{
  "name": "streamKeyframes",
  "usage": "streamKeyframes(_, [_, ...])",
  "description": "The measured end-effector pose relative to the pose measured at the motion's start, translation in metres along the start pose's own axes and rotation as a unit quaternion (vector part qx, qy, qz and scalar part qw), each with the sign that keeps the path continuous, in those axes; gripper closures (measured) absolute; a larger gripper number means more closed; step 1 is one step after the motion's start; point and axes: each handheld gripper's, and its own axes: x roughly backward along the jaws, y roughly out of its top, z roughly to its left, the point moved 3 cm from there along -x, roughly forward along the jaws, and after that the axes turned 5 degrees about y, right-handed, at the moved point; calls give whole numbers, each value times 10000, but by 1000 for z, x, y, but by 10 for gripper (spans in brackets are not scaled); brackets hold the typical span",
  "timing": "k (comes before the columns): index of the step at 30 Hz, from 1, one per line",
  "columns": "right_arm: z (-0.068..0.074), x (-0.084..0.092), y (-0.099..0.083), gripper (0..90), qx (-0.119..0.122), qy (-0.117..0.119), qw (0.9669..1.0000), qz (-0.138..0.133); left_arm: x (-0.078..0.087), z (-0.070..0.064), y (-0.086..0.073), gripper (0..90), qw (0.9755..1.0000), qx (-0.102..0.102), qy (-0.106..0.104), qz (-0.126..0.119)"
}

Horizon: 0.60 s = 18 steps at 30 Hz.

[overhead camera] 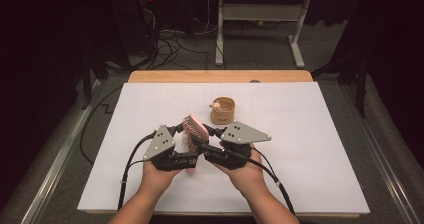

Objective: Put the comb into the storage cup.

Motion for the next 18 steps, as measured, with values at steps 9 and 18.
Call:
streamKeyframes(9, [3, 1, 1, 650, 80, -104, 9999, -14, 0, 0, 0, 198, 10000, -46, 40, -17])
streamKeyframes(18, [5, 2, 2, 658, 76, -178, 9998, -39, 0, -1, 0, 195, 10000, -45, 19, -35])
